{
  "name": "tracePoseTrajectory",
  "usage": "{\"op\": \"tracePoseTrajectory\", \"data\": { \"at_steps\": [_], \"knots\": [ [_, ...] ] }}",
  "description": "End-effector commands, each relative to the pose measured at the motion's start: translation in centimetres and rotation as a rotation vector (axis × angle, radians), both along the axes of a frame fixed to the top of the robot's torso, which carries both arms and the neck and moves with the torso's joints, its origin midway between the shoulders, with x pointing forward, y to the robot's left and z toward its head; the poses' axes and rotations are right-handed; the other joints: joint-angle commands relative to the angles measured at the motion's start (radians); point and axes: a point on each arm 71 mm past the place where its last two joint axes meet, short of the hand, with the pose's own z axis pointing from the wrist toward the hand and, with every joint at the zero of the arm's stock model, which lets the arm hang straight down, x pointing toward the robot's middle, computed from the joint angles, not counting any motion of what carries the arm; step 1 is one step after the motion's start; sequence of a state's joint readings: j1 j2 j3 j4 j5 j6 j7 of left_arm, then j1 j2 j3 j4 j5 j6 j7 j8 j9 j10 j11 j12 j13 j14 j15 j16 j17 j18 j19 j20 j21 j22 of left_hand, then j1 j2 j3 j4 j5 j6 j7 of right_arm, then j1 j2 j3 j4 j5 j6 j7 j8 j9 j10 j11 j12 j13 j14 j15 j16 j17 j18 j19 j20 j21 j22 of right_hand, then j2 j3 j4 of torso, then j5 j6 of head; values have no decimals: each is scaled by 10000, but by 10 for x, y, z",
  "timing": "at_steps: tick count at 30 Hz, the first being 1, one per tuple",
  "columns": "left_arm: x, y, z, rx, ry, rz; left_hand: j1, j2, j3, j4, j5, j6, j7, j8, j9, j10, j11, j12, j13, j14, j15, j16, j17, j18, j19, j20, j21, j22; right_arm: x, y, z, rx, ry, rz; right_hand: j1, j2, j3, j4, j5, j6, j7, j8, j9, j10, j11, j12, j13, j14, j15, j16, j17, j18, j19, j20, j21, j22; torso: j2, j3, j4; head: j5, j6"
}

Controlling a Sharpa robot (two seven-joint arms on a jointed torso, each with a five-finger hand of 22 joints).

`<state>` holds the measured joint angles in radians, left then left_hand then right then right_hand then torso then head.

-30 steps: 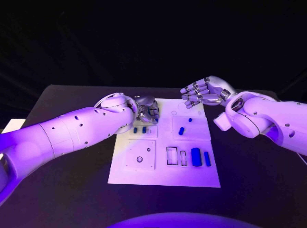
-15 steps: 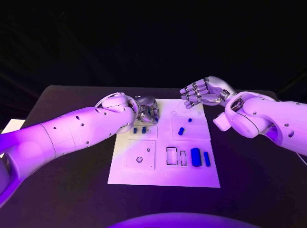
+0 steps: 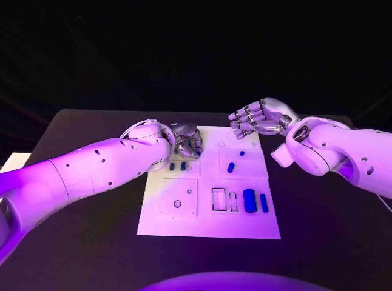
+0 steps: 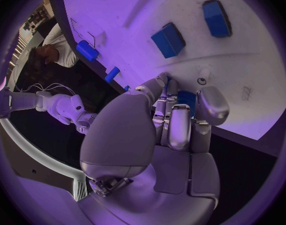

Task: Assemble the parts on the task board

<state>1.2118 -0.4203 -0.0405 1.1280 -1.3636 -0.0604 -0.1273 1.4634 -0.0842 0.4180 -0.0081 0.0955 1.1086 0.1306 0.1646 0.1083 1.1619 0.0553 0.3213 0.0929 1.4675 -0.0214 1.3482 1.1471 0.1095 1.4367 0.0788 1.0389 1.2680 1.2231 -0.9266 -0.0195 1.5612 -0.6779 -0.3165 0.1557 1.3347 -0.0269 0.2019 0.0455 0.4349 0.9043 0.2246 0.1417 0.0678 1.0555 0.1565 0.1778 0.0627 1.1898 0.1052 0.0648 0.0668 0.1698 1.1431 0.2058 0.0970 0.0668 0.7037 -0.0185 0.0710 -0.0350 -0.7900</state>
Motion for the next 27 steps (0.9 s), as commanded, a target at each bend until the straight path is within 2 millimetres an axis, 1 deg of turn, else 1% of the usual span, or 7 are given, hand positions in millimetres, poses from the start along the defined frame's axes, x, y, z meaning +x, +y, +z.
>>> {"op": "tracePoseTrajectory", "data": {
  "at_steps": [1, 7, 10, 14, 19, 24, 27],
  "knots": [
    [-4, 2, -4, -201, 281, 18, 29, -16, 185, -69, 33, 127, 4, 21, 24, 129, -2, 3, 36, 206, -45, -15, -133, -95, 56, -36, 88, 70, 0, 2, -1, -66, 78, 177, -89, -4, 87, -9, -42, 73, -13, -25, 1, 62, 4, -56, -8, 104, -17, 28, -9, 148, 86, -21, -29, 12, -2, -5, 1, -25, -28],
    [-4, 8, 4, -533, 263, 137, -62, -58, 351, -153, 28, 206, 9, -4, 18, 200, -5, -86, 59, 203, -45, -28, -201, -106, 52, -39, 176, 157, 0, 2, -2, -79, 121, 188, -89, -4, 87, -9, -42, 73, -13, -25, 1, 62, 4, -56, -8, 104, -17, 28, -9, 148, 86, -21, -29, 12, -26, 10, 26, -75, -14],
    [-5, 13, 8, -703, 297, 211, -95, -70, 398, -174, 26, 216, 12, -19, 13, 216, -3, -120, 64, 206, -44, -19, -199, -105, 45, -38, 179, 170, 0, 1, -2, -86, 135, 183, -89, -4, 87, -9, -42, 73, -13, -25, 1, 62, 4, -56, -8, 104, -17, 28, -9, 148, 86, -21, -29, 12, -27, 13, 35, -59, 0],
    [-7, 21, 14, -930, 383, 354, -117, -82, 418, -184, 24, 216, 15, -31, 10, 219, 0, -140, 65, 204, -43, -23, -212, -103, 41, -38, 176, 174, 0, 1, -3, -95, 155, 185, -113, -13, 114, -3, -37, 83, -16, -23, 3, 73, 2, -56, -8, 114, -19, 30, -9, 147, 97, -24, -32, 13, -33, 11, 15, -9, 31],
    [-9, 35, 20, -1111, 393, 538, -162, -107, 458, -204, 22, 216, 23, -55, 2, 226, 7, -184, 67, 203, -38, -20, -220, -106, 38, -37, 198, 199, 0, 0, -3, -119, 197, 156, -113, -13, 114, -3, -37, 83, -16, -23, 3, 73, 2, -56, -8, 114, -19, 30, -9, 147, 97, -24, -32, 13, -24, 10, 24, -13, 75],
    [-11, 52, 22, -1029, 477, 764, -227, -141, 481, -213, 15, 220, 27, -77, -5, 238, 12, -226, 70, 201, -33, -17, -226, -106, 30, -33, 200, 212, 0, -1, -5, -136, 254, 144, -128, -18, 124, 2, -36, 86, -16, -22, 3, 77, 1, -57, -8, 117, -19, 30, -9, 147, 101, -24, -34, 13, -18, 16, 18, 28, 100],
    [-11, 58, 21, -872, 634, 844, -265, -156, 488, -212, 11, 222, 28, -88, -9, 243, 14, -247, 72, 200, -30, -15, -226, -108, 30, -31, 213, 226, 0, -2, -5, -142, 271, 140, -128, -18, 124, 2, -36, 86, -16, -22, 3, 77, 1, -57, -8, 117, -19, 30, -9, 147, 101, -24, -34, 13, -13, 6, 24, 30, 106]
  ]
}}
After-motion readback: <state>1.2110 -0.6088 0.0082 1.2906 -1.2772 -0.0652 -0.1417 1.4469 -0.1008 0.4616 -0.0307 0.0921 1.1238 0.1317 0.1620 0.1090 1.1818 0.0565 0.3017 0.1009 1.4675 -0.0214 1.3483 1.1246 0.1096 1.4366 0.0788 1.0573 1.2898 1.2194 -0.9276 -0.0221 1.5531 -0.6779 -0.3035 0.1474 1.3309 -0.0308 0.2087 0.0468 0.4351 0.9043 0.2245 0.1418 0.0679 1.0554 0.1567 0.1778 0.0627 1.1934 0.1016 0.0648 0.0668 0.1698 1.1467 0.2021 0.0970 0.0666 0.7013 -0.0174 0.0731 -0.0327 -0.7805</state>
